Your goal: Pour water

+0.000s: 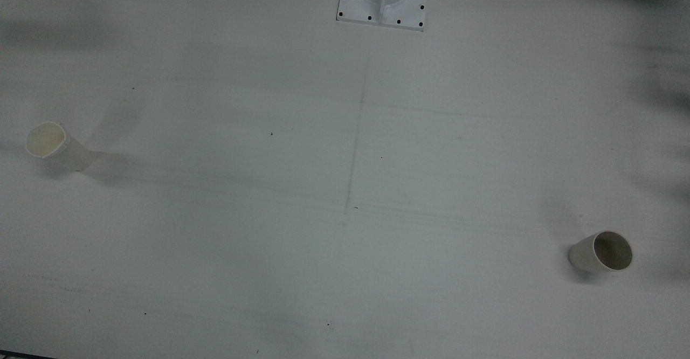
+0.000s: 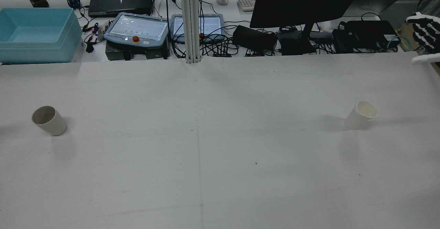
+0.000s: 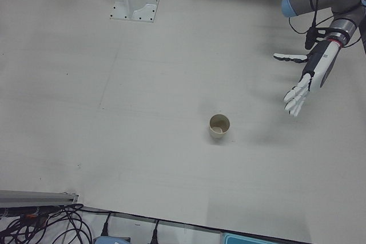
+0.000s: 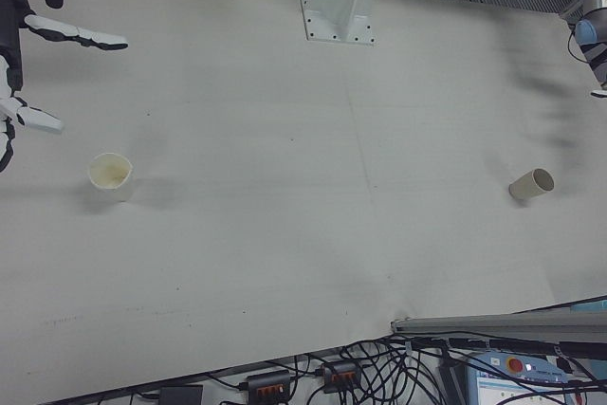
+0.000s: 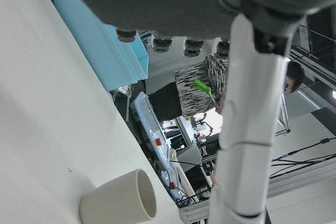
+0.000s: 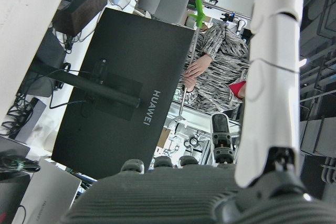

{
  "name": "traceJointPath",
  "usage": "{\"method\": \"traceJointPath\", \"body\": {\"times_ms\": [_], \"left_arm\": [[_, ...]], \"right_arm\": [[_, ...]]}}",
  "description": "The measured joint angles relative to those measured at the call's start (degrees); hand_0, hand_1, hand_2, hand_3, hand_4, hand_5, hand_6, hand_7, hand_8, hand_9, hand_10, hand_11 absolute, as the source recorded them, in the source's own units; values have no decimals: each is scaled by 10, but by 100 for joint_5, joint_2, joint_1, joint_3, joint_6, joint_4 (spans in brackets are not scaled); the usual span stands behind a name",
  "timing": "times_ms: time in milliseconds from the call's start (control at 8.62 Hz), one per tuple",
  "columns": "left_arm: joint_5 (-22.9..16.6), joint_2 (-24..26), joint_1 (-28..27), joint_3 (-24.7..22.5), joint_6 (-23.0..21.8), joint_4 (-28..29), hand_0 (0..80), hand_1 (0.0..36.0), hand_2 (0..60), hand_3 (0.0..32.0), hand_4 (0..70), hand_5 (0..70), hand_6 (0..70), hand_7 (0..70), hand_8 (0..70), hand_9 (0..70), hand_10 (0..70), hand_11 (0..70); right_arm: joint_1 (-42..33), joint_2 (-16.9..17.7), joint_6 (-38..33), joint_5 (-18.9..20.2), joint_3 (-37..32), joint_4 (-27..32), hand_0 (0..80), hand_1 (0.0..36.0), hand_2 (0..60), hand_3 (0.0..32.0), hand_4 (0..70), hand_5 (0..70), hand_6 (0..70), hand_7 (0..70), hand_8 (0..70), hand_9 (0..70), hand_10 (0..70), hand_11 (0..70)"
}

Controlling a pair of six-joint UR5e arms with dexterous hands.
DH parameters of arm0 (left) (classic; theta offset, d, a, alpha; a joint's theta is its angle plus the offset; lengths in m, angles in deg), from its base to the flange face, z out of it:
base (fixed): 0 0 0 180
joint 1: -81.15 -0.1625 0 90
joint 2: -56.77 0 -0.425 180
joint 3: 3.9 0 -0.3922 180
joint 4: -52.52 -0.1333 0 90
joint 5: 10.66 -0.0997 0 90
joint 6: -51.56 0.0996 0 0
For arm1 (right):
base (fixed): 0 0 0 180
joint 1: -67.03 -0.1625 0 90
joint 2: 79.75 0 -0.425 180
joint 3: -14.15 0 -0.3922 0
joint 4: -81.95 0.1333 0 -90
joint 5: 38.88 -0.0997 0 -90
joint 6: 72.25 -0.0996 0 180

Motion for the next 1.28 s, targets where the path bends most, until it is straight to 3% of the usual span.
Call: {"method": "traceJointPath", "body": {"times_ms": [116,232,348,464,580,696,812,1043,1275], "left_arm": [[7,248,-74,513,143,152,593,68,0,122,80,0,0,50,42,0,0,0],[28,539,-226,1034,198,312,609,83,0,126,75,0,0,49,39,0,0,0],[109,767,-364,1403,220,437,587,72,0,126,78,0,0,43,27,0,0,0],[295,912,-488,1619,230,562,578,68,0,60,107,0,2,41,12,0,0,10],[559,987,-661,1714,234,667,596,85,0,24,130,0,1,42,9,0,1,19],[847,1045,-899,1756,236,744,661,134,0,32,123,0,0,45,1,0,14,46],[1130,1123,-1166,1778,239,786,673,143,0,36,124,0,0,50,0,0,17,50],[1550,1390,-1646,1911,227,745,613,104,0,8,138,0,11,58,20,0,0,20],[1648,1630,-1813,2020,209,595,570,54,0,24,125,0,3,44,23,0,0,0]], "right_arm": [[141,-7,101,-14,-171,25,610,233,0,0,0,263,11,0,4,0,0,0],[287,-25,171,-59,-348,43,608,229,0,0,0,148,0,0,0,0,0,0],[474,-42,212,-160,-520,63,582,208,0,0,0,24,0,0,0,0,0,0],[698,-26,307,-346,-651,149,572,197,0,0,0,0,0,0,0,0,19,54],[976,-8,421,-600,-778,294,576,200,0,0,0,0,0,0,0,0,11,44],[1304,-10,500,-862,-877,436,584,203,0,0,0,0,0,0,0,0,6,36],[1588,-20,535,-1071,-928,519,586,207,0,0,0,0,0,0,0,0,0,23],[1862,-28,549,-1251,-959,572,589,208,0,0,0,0,0,0,0,0,0,12],[1924,-20,547,-1284,-970,581,579,197,0,0,0,0,0,0,0,0,0,10]]}}
